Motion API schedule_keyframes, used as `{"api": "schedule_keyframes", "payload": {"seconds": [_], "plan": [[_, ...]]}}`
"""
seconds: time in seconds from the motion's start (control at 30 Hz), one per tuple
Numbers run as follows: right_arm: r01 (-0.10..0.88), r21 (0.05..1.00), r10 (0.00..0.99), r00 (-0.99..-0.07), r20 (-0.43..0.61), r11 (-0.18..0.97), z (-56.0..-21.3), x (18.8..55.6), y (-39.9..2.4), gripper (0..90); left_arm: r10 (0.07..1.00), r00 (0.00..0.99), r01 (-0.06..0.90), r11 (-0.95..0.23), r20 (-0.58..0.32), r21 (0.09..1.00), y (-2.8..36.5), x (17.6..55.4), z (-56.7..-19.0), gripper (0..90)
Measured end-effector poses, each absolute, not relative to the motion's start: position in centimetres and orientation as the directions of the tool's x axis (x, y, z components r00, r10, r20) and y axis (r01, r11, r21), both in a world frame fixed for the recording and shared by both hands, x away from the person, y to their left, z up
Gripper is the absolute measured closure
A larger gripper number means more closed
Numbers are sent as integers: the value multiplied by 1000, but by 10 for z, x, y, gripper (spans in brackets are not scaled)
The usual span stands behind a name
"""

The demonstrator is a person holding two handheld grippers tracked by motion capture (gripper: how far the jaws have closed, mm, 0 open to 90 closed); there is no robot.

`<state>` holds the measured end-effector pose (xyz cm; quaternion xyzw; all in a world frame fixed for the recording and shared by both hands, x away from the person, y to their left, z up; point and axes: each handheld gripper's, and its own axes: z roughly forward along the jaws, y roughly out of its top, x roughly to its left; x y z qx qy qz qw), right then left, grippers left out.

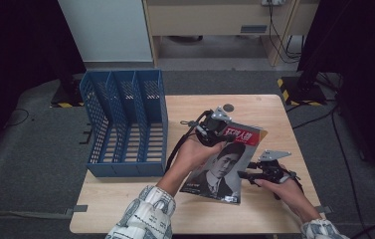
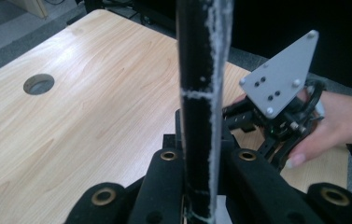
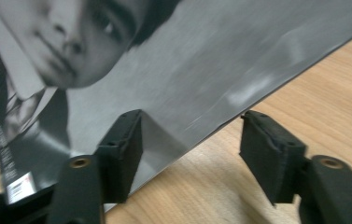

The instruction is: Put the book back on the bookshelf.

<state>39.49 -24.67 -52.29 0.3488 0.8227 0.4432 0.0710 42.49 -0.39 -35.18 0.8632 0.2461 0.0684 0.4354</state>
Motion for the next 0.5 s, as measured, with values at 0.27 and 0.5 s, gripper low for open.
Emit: {"api": "schedule_keyframes", "payload": {"seconds": [0.27, 0.5], "plan": [[487, 784, 607, -773, 183, 384, -523, 397, -244, 578, 480, 872, 362, -493, -100, 791, -8, 425, -345, 867], [458, 783, 596, -791, 141, 422, -518, 396, -245, 697, 475, 874, 355, -489, -98, 797, -9, 425, -341, 867]]}}
